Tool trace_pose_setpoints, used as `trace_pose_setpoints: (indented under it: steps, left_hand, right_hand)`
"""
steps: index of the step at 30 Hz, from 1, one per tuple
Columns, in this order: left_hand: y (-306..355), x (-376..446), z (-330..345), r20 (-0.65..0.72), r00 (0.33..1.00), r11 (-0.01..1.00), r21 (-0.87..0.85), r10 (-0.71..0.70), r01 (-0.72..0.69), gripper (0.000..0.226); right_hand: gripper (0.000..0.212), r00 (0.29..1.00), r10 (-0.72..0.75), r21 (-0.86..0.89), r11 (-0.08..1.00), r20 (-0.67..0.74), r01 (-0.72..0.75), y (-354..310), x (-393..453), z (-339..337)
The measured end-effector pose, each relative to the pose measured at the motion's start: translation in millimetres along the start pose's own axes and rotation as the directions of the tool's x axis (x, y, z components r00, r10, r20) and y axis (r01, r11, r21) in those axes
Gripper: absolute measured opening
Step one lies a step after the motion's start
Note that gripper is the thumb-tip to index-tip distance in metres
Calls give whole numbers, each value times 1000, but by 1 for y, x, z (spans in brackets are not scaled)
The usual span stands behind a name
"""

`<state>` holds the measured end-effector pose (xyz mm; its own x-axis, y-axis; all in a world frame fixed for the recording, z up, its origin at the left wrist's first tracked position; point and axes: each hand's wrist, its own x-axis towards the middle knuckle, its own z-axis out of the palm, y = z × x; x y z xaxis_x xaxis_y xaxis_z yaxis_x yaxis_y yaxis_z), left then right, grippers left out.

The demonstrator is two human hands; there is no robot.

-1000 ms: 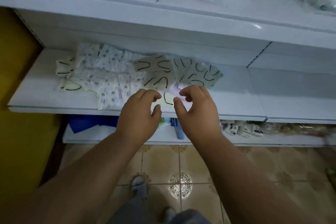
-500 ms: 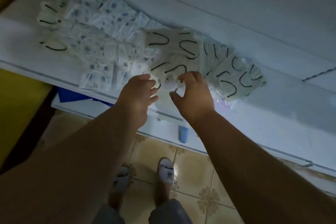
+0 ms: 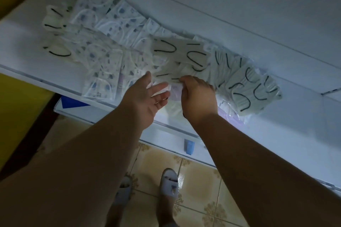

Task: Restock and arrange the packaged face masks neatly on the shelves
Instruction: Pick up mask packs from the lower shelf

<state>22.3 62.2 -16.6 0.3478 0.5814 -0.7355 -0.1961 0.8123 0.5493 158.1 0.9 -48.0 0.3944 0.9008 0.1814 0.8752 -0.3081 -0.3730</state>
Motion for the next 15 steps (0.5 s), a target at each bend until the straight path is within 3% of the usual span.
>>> trace_pose_setpoints:
  steps: [5, 8, 11, 13, 15]
  left_hand:
    - [0, 6, -14, 89, 992, 994, -56, -86, 92, 67]
    - [3, 3, -19, 158, 985, 994, -82, -63, 77, 60]
    - [2, 2, -26, 199, 979, 995, -74, -49, 65, 63]
    - [-1, 2, -25, 216, 975, 992, -105, -48, 72, 54]
    - [-2, 7, -24, 96, 995, 995, -95, -31, 41, 38]
  right_hand:
    - [30, 991, -125, 273, 956, 47, 107, -12, -21, -1]
    - [41, 970, -203, 391, 910, 133, 137, -13, -20, -2]
    - [47, 948, -290, 489, 851, 131, 193, -12, -8, -3]
    - [47, 957, -267, 521, 836, 110, 173, -15, 5, -2]
    - [44, 983, -173, 428, 895, 63, 130, -16, 24, 0]
